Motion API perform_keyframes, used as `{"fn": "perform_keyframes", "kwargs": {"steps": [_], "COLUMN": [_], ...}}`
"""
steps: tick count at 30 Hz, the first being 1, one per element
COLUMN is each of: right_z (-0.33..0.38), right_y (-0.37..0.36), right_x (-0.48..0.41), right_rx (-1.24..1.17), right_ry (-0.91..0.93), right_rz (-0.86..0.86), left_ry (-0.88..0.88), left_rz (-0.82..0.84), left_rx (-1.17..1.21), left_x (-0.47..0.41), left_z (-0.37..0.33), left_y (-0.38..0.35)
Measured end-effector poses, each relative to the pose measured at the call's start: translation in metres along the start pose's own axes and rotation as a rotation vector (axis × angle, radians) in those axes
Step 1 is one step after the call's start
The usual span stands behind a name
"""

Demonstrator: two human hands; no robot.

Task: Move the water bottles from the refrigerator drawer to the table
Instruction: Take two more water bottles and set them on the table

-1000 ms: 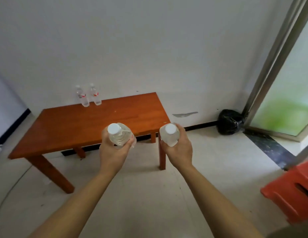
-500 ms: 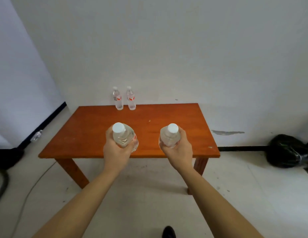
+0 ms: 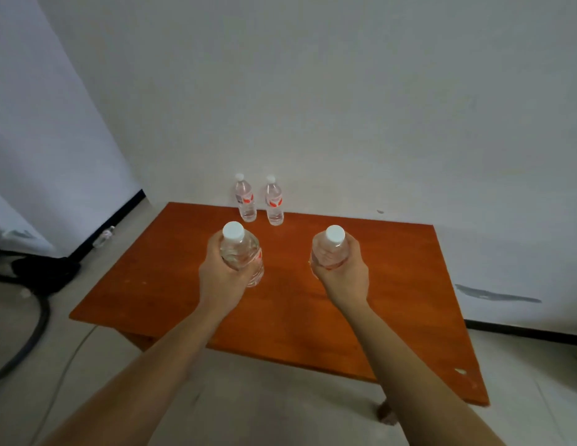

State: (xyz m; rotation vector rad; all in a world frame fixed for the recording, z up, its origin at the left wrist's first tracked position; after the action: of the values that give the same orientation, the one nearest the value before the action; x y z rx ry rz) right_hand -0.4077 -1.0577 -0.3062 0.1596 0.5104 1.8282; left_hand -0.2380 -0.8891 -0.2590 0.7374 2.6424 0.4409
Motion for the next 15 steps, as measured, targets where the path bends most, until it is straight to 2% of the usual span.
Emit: {"fn": "perform_keyframes", "kwargs": {"steps": [7, 15], "right_z": [-0.018, -0.027], "right_y": [-0.077, -0.183], "right_x": [-0.074, -0.192], "right_rx": [0.001, 0.054], "right_ry": [-0.084, -0.232], "right_rz": [0.044, -0.017], "left_ry": [0.220, 0.333], "left_rz": [-0.057, -0.061], "left_rx": [0.062, -0.007], "left_x": [-0.104, -0.273], "left_z": [0.066, 0.166], "left_y": [-0.025, -0.046]}}
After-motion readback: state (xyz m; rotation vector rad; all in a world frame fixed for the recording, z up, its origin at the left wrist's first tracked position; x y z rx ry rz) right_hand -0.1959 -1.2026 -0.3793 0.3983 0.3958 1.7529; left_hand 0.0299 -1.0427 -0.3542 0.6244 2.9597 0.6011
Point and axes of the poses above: each hand's wrist, its own x-axis away from the middle knuckle, its own y-axis out of the back of the hand, z = x × y, the point moved 4 cm from there along -x, towards the middle knuckle, and after that the axes turned 1 degree about x, right-handed, at the moved point
